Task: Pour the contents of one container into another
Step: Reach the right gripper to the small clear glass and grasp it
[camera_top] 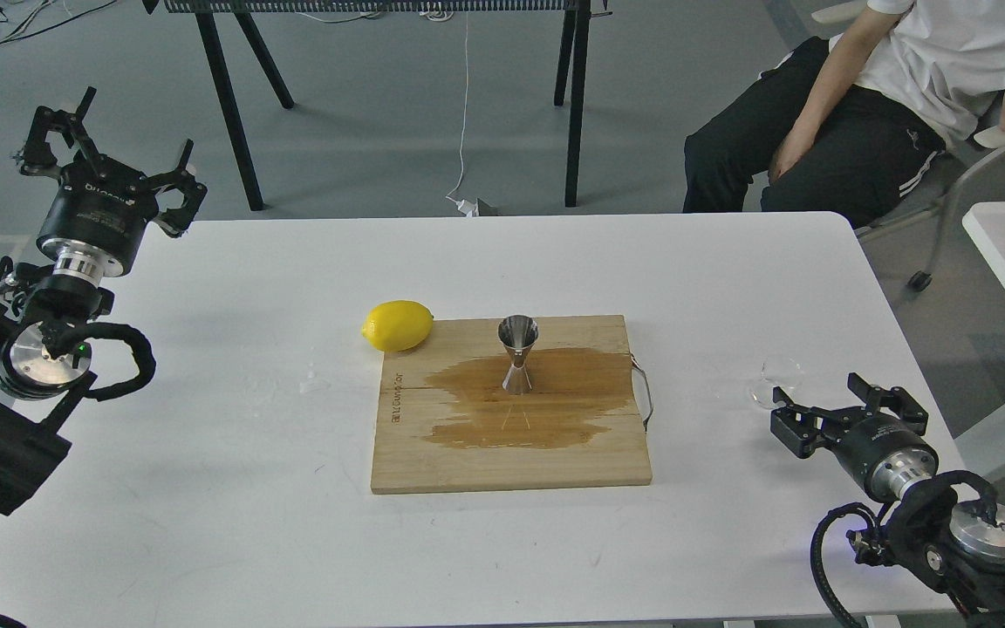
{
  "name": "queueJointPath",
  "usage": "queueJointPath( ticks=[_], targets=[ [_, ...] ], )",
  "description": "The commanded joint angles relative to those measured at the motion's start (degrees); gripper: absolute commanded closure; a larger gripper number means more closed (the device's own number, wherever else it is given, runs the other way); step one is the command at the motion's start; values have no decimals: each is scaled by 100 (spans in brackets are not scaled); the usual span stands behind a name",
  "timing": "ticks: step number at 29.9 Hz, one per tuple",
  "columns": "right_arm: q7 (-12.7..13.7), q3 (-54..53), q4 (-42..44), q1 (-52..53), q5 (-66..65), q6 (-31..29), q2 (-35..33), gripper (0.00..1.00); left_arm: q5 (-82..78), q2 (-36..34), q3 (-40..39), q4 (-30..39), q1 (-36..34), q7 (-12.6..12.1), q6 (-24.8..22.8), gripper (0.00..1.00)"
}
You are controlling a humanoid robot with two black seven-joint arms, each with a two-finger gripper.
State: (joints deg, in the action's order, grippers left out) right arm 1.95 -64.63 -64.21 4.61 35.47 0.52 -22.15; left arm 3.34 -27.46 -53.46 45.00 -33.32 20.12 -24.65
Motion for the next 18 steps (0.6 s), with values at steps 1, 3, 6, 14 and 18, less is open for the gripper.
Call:
queueJointPath(
  ticks=[1, 3, 6, 14, 18],
  targets=[
    [-20, 187, 127, 137, -5, 186, 96, 0, 9, -14, 2, 0, 0, 1, 13, 0],
    [-20, 196, 207, 145, -14, 186, 237, 0, 9, -14, -6, 0, 9, 19, 13, 0],
    [-28, 196, 347, 180, -14, 194, 272, 0, 9, -22, -6, 0, 9, 19, 13, 0],
    [-37, 214, 585, 374, -14, 326, 404, 0, -8, -31, -6, 0, 44, 27, -22, 0],
    [-63, 188, 611, 392, -23, 317, 448, 1, -17, -31, 2, 0, 62, 27, -31, 0]
  ],
)
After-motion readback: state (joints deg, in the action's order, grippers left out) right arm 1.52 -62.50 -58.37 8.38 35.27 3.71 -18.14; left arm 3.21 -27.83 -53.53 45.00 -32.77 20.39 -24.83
